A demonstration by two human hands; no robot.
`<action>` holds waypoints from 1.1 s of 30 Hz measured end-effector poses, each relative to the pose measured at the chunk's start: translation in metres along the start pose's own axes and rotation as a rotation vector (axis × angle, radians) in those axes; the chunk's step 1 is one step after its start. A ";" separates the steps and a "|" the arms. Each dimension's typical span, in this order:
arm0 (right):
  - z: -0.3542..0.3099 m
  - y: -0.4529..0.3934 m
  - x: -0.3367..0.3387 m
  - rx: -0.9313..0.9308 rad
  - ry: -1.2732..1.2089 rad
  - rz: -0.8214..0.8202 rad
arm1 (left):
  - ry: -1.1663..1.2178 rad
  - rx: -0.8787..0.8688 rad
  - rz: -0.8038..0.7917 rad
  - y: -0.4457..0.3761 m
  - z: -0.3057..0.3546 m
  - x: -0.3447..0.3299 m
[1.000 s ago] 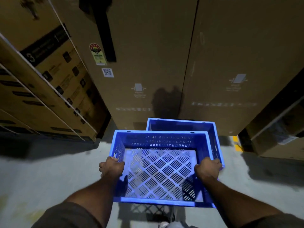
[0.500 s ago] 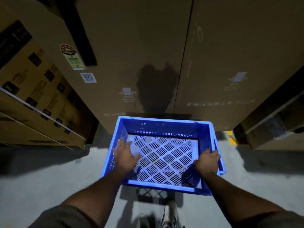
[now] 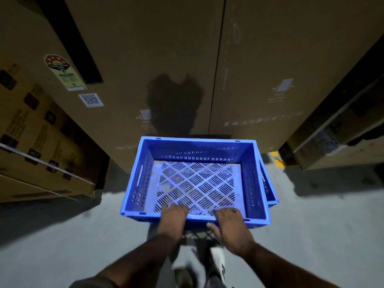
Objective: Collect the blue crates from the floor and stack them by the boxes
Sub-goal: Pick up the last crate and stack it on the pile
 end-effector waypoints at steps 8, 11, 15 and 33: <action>-0.046 -0.047 -0.008 -0.078 -0.054 0.006 | -0.010 0.270 0.121 -0.042 -0.074 0.012; -0.043 -0.058 -0.002 -0.061 -0.076 -0.017 | -0.044 0.216 0.059 -0.053 -0.072 0.015; -0.019 -0.062 0.001 -0.106 -0.092 -0.101 | 0.014 0.191 0.031 -0.052 -0.055 0.019; 0.062 -0.011 0.021 -0.364 0.057 0.006 | 0.264 0.018 0.083 -0.025 0.054 0.026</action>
Point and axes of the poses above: each hand's wrist, its own y-axis away from the middle knuckle, its own x-axis out of the back of the hand, z = x × y, the point moved 8 cm from there along -y, towards the middle knuckle, and after that the axes turned 15 degrees about x, right-handed, at the moved point
